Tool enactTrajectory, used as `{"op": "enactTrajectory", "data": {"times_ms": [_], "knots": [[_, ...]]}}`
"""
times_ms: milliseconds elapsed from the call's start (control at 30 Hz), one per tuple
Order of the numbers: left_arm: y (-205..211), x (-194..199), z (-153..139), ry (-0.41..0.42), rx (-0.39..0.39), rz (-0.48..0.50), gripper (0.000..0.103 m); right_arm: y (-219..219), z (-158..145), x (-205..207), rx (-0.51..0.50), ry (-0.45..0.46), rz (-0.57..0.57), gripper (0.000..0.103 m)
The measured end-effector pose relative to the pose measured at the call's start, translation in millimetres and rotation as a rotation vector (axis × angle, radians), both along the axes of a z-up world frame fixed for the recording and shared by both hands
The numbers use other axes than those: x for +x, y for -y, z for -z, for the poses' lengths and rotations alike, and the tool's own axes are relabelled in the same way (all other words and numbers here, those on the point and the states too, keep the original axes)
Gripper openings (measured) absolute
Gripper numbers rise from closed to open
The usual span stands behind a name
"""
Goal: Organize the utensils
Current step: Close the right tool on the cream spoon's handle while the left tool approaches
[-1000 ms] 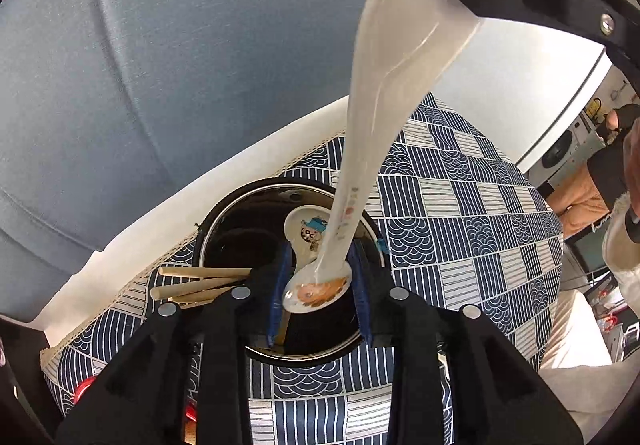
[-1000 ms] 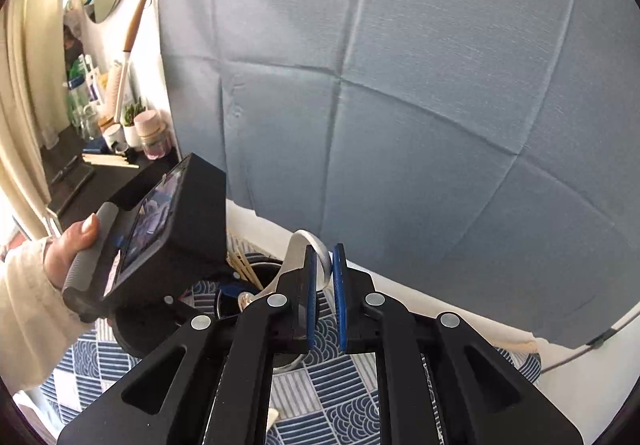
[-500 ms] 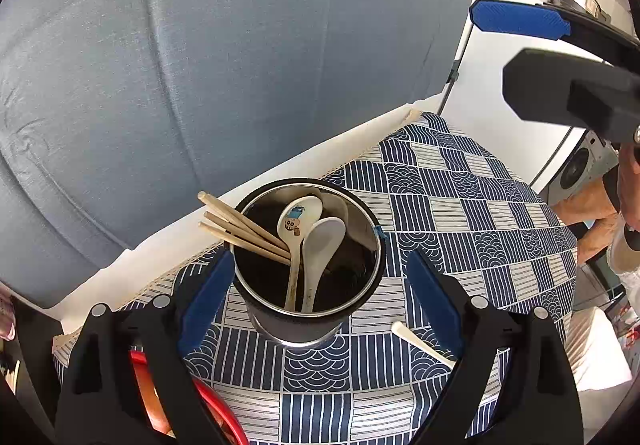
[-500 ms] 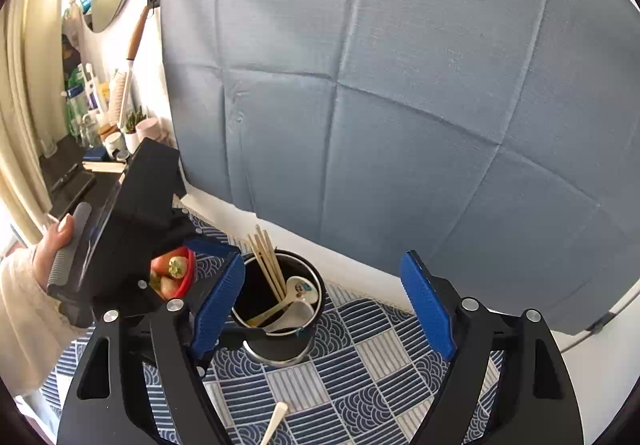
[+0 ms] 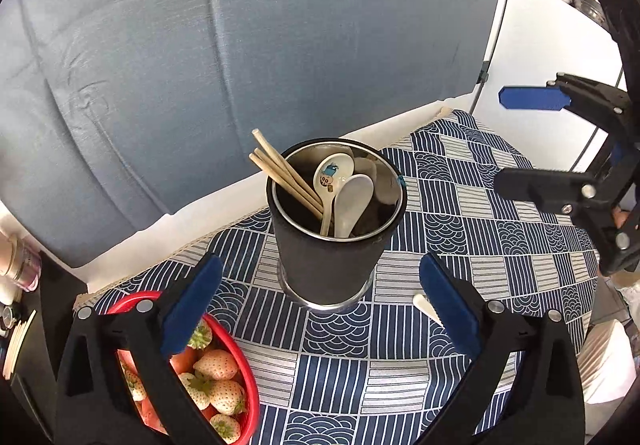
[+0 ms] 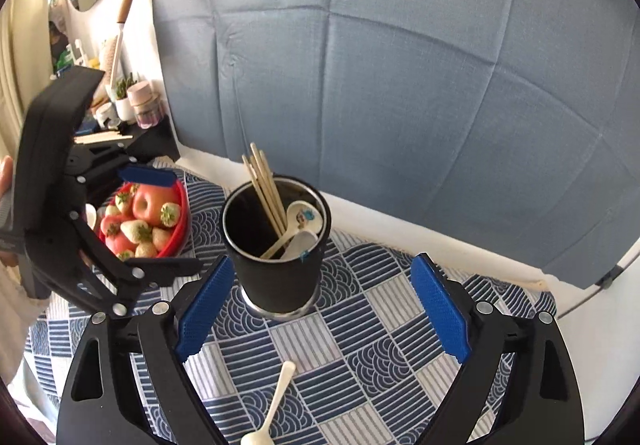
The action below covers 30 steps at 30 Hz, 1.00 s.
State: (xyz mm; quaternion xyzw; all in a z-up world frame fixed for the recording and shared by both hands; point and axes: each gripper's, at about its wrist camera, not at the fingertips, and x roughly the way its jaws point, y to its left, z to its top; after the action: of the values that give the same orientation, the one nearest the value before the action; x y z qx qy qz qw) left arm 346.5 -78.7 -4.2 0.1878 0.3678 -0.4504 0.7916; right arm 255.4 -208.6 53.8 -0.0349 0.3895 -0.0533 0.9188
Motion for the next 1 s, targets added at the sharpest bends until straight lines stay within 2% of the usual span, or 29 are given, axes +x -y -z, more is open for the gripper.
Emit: {"op": "enactTrajectory", "data": {"times_ms": [267,533,667,1000], "knots": [[-18.7,-23.5,12.2,0.048,0.024,-0.039,0.097,7.0,76.8,-3.9,0.043,-0.16,0.009,0.086],[-33.9,-38.1,42.5,-0.022,0.044,-0.106,0.097,3.7,142.1,-2.3,0.065,-0.301,-0.017,0.086],[-38.1,-47.4,56.5,-0.076,0.052,-0.13,0.097,7.2,163.7,0.3,0.078,-0.365,-0.012,0.086],[-45.8,-74.8,78.5,-0.163,0.052,-0.231,0.097,17.6,192.0,5.3,0.129,-0.485,-0.017,0.086]]}}
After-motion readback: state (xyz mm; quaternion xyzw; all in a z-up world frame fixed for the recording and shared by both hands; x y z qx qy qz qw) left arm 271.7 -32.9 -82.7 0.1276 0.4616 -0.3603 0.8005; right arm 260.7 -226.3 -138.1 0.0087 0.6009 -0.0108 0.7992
